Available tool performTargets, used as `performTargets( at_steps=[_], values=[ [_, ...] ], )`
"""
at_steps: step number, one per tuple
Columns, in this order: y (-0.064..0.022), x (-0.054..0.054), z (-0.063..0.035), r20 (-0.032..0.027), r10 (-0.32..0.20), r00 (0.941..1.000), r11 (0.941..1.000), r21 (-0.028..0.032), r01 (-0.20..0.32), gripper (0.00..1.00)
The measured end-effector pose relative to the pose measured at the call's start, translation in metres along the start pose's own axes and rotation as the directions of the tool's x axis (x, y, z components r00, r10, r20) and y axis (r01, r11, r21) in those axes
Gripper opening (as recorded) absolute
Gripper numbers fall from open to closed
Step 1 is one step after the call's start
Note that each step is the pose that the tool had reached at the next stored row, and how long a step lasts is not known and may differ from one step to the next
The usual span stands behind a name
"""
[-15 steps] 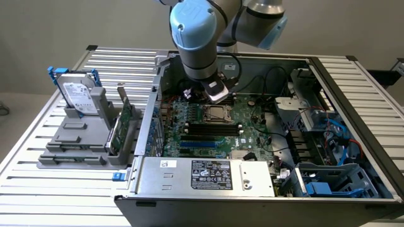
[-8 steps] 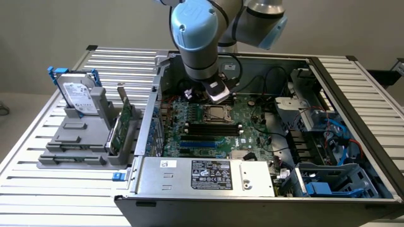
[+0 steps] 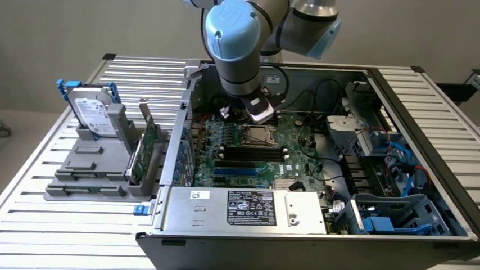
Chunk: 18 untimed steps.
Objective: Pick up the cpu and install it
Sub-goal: 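Install the first cpu locking lever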
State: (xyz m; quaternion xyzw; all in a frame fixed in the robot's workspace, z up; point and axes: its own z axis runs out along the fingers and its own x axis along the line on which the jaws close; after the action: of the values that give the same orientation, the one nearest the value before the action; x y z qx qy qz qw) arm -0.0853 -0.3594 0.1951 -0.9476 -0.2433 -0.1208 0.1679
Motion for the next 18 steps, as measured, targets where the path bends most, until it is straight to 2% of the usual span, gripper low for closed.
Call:
performTargets(
  at_steps=[18],
  values=[
    [0.0054,0.0056,0.0055,0.0003,0.000,1.0000,1.0000,-0.0006,0.000,0.11]
  ],
)
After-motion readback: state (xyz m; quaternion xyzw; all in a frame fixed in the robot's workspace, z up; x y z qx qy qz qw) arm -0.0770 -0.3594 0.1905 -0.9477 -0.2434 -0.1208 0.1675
